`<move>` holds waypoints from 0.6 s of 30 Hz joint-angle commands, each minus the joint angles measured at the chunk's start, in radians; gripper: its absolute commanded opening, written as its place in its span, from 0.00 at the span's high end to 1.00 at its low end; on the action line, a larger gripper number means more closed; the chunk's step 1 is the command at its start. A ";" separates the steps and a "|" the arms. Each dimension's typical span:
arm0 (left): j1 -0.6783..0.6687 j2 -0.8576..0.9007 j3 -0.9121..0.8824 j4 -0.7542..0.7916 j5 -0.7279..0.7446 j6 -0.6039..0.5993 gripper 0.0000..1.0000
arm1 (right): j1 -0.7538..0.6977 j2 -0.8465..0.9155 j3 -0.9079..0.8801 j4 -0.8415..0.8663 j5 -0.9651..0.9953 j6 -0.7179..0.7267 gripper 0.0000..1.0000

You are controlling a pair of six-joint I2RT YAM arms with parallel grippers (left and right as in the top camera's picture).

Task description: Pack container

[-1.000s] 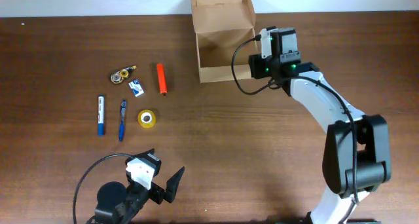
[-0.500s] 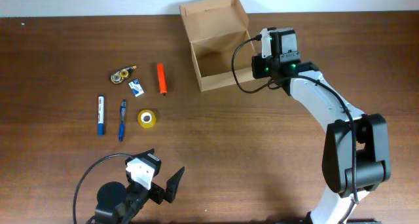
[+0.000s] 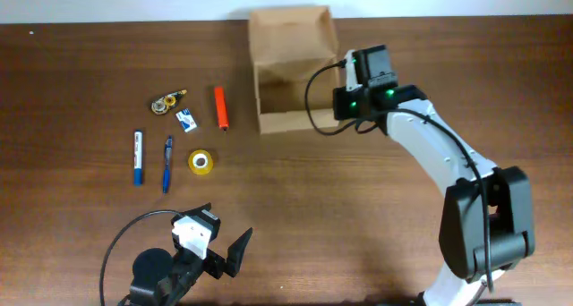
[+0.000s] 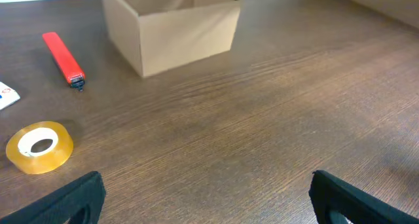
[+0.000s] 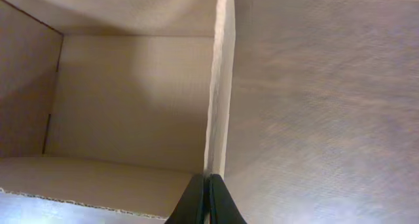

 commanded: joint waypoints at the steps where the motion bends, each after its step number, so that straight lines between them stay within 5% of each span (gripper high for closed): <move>1: -0.003 -0.010 -0.003 0.002 0.011 -0.006 0.01 | 0.039 -0.035 0.003 -0.038 -0.004 0.037 0.96; 18: -0.003 -0.010 -0.003 0.002 0.011 -0.006 0.01 | 0.051 -0.193 0.003 -0.217 0.005 0.140 0.96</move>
